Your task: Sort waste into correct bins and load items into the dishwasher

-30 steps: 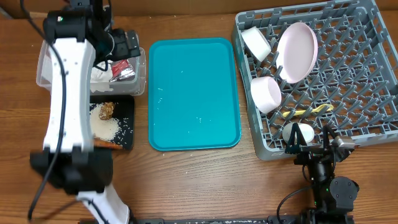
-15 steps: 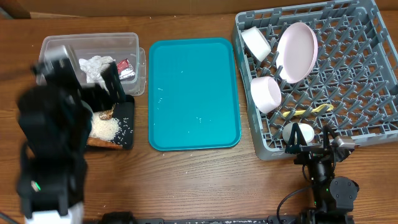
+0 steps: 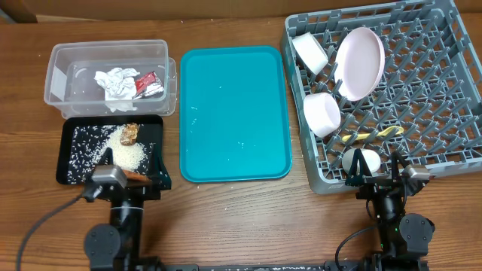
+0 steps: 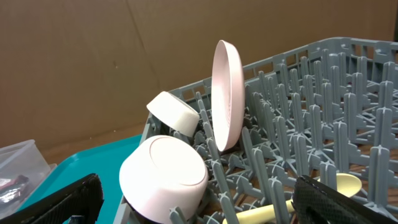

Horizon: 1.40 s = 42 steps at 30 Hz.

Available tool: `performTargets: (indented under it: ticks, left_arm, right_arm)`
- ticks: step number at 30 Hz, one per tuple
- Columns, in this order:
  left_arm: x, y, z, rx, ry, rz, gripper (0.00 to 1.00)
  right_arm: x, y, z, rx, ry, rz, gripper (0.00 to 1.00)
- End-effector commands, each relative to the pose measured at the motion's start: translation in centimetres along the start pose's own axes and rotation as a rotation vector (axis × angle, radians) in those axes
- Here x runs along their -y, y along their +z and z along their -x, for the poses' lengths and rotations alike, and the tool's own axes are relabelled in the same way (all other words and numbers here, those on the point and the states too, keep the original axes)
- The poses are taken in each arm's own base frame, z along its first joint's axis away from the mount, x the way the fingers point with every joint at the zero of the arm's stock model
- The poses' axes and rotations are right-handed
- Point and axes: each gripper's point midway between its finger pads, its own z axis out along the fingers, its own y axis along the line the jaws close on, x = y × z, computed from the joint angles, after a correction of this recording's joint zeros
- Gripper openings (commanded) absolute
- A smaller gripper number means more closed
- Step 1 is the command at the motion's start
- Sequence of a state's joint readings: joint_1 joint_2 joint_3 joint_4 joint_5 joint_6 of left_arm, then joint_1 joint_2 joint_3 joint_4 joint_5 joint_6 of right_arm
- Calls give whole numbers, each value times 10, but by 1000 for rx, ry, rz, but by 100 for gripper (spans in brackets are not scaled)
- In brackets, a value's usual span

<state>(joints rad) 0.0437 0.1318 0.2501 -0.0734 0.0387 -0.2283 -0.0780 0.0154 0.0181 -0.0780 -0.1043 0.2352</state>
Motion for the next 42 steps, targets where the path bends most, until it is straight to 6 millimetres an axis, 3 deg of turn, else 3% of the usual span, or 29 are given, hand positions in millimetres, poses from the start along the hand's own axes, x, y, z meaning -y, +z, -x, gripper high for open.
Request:
performTargets:
  ticks: [1,8,11,13,42]
  left_arm:
    - [-7,-1,-15,27,27,17,100]
    - [-17,3,-50,41,28,23,100]
    - [-24,3,-66,-21,26,53,100]
    - [-29,1,-89,-114,25,73,100]
    - [-24,2,-89,-116,35,45,100]
  right_arm:
    - [1,0,-1,5,1,-1,100]
    - [1,0,-1,5,1,-1,100]
    - [1,0,-1,5,1,-1,100]
    - [1,0,-1,5,1,-1,100]
    - [1,0,-1,5,1,-1,100]
